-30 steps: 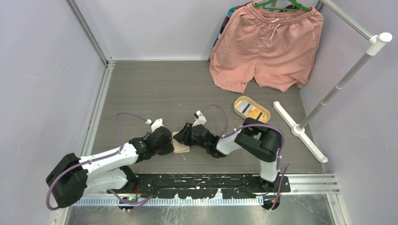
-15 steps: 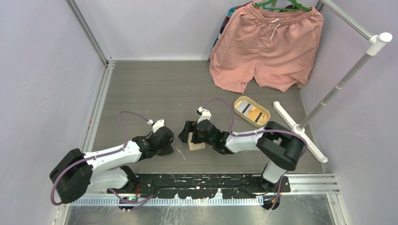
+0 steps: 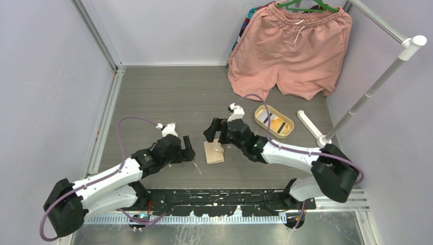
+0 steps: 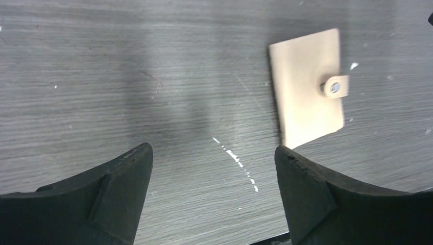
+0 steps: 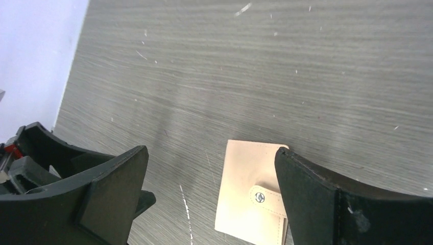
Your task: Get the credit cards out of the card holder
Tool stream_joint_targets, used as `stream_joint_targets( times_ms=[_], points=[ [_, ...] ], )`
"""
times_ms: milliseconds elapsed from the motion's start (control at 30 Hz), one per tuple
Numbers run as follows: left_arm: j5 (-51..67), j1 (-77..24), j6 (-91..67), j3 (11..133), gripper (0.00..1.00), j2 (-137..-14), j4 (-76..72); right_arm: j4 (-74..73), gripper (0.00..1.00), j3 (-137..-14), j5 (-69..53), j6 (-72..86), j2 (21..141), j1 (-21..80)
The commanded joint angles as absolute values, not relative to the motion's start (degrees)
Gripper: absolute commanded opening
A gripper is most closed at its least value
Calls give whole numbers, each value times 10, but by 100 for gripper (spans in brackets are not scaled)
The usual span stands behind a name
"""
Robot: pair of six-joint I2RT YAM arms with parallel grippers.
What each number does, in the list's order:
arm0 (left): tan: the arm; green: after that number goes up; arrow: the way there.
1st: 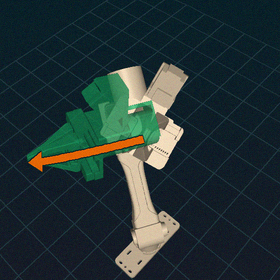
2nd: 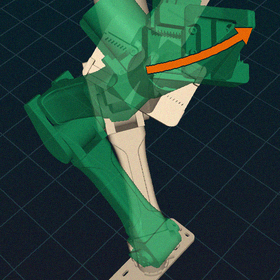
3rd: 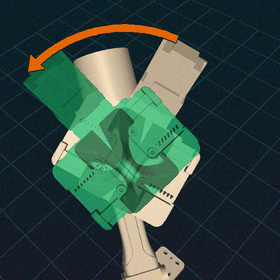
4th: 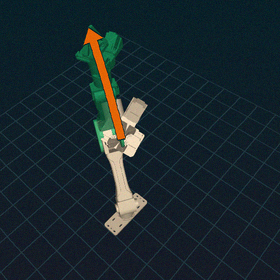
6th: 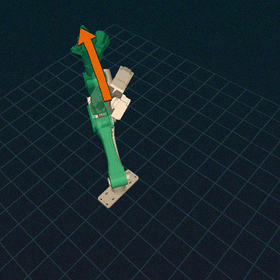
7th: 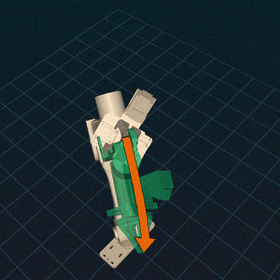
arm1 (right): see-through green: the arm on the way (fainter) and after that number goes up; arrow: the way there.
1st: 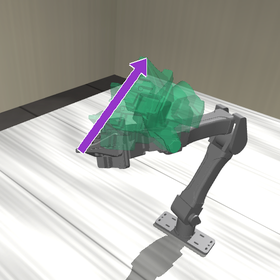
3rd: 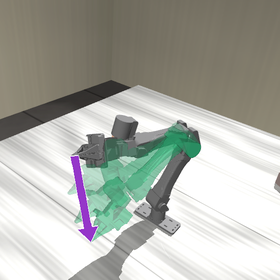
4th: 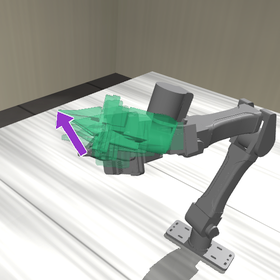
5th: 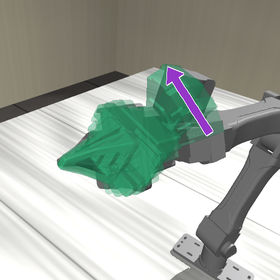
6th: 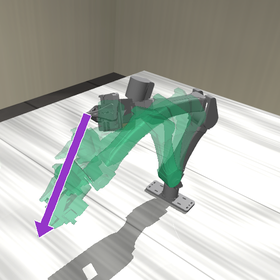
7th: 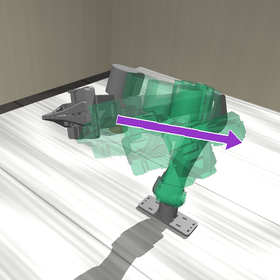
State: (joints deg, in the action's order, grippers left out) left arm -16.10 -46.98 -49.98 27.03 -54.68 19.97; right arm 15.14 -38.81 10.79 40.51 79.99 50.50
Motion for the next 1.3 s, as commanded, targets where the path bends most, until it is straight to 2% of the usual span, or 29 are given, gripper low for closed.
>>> stream_joint_targets(
  times_ms=[0, 300, 533, 700, 1267],
  points=[
    [-146, -452, -415, 308, 92, -523, 165, 124, 100, -389, 168, 373, 732, 500],
    [-76, -415, -329, 334, 96, -511, 110, -74, 100, -369, 293, 394, 627, 498],
    [-52, -391, -292, 349, 98, -503, 116, -136, 100, -342, 373, 421, 514, 498],
    [-40, -390, -293, 347, 98, -508, 97, -197, 100, -352, 392, 426, 504, 498],
    [-48, -390, -289, 356, 99, -483, 123, -169, 100, -313, 394, 428, 482, 498]
  ],
)
